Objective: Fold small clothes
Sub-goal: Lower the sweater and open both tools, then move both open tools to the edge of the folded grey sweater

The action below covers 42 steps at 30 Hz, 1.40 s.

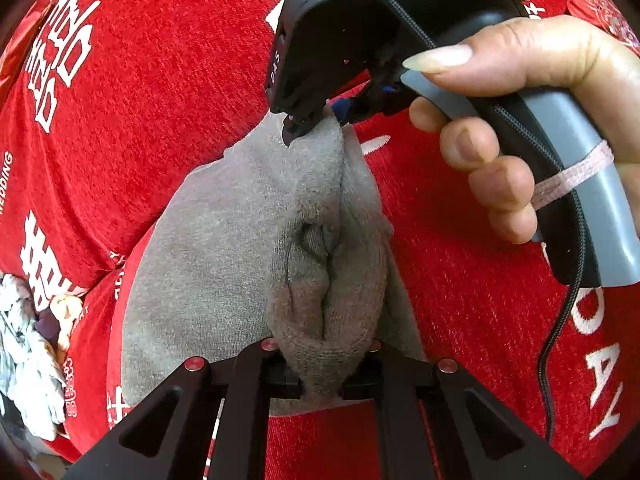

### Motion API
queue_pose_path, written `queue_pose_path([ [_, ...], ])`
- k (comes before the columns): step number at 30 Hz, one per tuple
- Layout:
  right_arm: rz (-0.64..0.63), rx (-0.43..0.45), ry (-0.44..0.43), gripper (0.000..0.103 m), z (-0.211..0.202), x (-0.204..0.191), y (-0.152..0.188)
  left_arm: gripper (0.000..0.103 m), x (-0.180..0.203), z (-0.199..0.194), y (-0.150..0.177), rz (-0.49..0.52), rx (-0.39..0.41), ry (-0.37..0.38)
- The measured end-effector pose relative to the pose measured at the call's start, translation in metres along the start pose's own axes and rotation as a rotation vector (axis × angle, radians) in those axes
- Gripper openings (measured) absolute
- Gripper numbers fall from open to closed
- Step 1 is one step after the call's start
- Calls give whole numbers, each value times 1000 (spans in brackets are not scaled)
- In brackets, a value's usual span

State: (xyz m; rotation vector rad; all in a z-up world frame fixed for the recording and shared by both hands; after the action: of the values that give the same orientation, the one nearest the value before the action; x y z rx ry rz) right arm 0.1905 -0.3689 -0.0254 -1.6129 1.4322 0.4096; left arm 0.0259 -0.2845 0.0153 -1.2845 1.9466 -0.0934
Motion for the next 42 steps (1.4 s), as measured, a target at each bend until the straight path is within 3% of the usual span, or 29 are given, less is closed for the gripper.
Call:
queue_pose_path([
  [6, 19, 6, 16, 23, 1, 6, 2, 11, -2, 2, 0, -11, -5, 28],
  [8, 18, 1, 47, 30, 0, 2, 1, 11, -6, 3, 0, -24, -7, 43],
  [9, 19, -1, 65, 41, -2, 1, 0, 12, -9, 3, 0, -36, -10, 55],
  [11, 12, 10, 99, 55, -11, -3, -1, 36, -15, 3, 0, -60, -21, 104],
  [13, 0, 36, 131, 59, -21, -8, -1, 77, -27, -1, 2, -108, -19, 132],
  [15, -15, 62, 158, 59, -33, -16, -1, 87, -40, -7, 4, -150, 11, 136],
  [20, -131, 90, 215, 59, -46, -56, -2, 87, -60, -15, 11, -184, 23, 173],
  [26, -270, 5, 157, 62, -11, -105, 4, 87, -99, -10, 18, -302, 31, 222],
  [29, -232, -36, 163, 62, 9, -96, 7, 87, -110, 10, 19, -346, -10, 226],
  [33, -144, -69, 241, 61, 17, -55, 12, 87, -111, 26, 22, -358, -44, 231],
  [35, -107, -41, 227, 61, 8, -42, 16, 87, -106, 25, 23, -339, -24, 227],
  [39, -56, 7, 298, 62, -18, -34, 23, 87, -107, 15, 26, -322, -2, 242],
  [42, -116, 29, 311, 62, -33, -53, 33, 87, -118, 4, 31, -335, 23, 283],
])
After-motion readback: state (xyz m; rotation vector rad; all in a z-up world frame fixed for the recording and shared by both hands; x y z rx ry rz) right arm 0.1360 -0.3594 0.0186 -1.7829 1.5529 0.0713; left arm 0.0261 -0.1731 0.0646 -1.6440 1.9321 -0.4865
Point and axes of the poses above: each gripper's, at about its wrist camera, not at the fingertips, and z roughly the way its jaws point, x to its right, y to its underside, the point moved 1 cm from there along z, roughly the way its jaws point, and after that the axes turned 15 degrees about -y, right-handed, at the moved point
